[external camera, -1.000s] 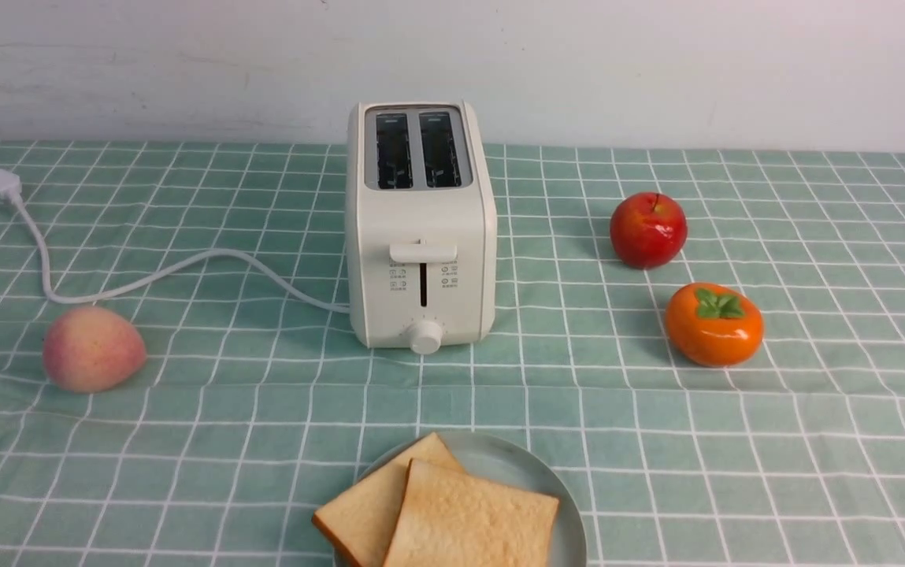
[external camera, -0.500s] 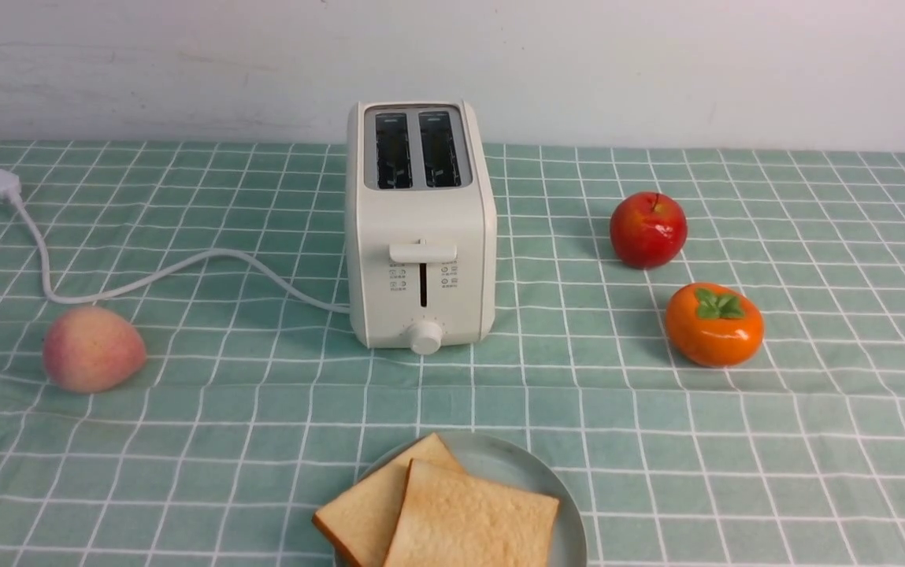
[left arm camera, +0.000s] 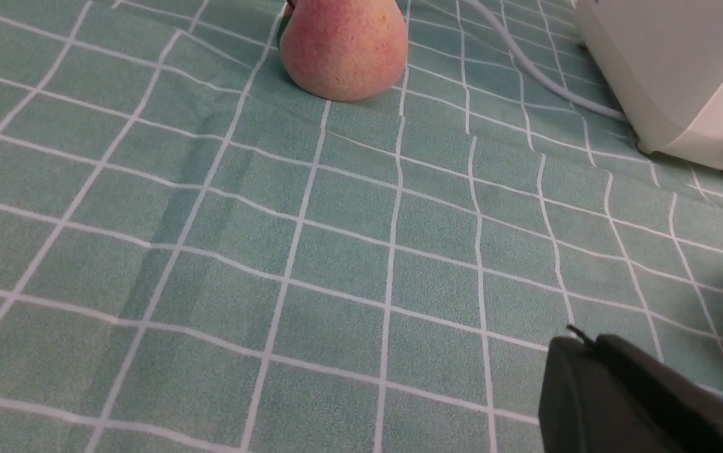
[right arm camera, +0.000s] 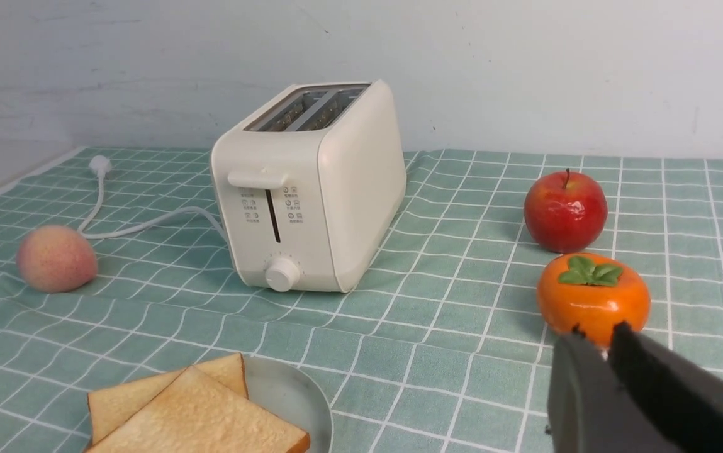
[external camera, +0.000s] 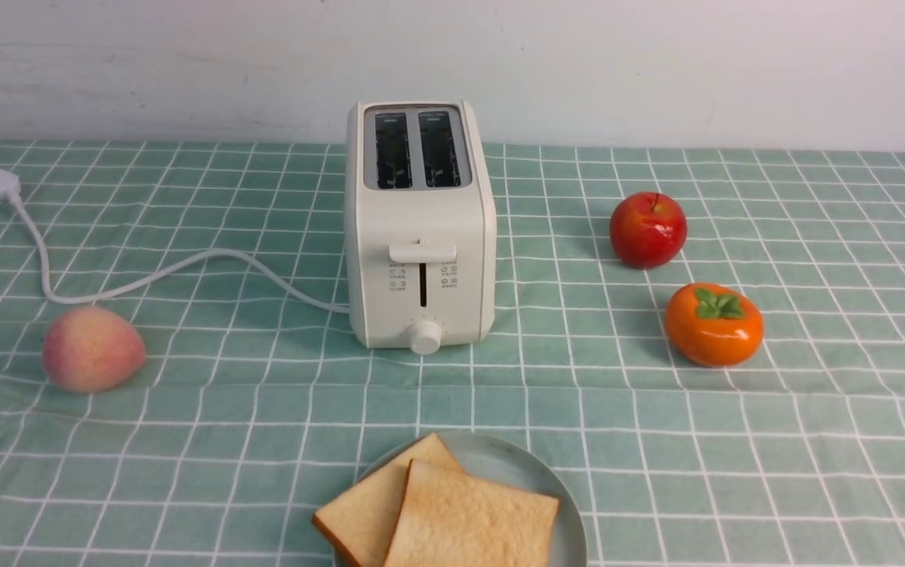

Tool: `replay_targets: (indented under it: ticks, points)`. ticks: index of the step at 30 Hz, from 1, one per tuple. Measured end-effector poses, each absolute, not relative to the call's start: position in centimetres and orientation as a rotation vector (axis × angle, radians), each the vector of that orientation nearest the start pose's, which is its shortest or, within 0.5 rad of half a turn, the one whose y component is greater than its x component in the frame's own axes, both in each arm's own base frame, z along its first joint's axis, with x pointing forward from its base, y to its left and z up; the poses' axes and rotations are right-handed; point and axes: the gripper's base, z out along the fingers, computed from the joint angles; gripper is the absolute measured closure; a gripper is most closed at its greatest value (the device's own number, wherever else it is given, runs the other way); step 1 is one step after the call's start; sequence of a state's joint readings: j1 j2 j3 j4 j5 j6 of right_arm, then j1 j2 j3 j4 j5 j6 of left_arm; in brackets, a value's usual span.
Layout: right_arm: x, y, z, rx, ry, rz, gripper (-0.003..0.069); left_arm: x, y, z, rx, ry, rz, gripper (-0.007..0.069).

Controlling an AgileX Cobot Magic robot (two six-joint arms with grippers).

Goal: Take toasted bread from bread machine on blue coffee table place on plate.

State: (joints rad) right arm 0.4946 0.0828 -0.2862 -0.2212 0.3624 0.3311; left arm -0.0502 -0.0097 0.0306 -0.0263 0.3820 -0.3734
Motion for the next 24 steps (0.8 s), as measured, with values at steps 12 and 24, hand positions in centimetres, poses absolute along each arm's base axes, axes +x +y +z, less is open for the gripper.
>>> replay_targets:
  ticks: [12,24]
  points:
    - [4.7,0.7,25.8,-0.035,1.697,0.280,0.0573,5.2,-0.4,16.9,-0.322,1.872,-0.315,0.0624]
    - [5.3,-0.3,17.5,0.133,1.865,0.076,0.0556,5.2,-0.4,16.9,-0.323,1.874,-0.315,0.0615]
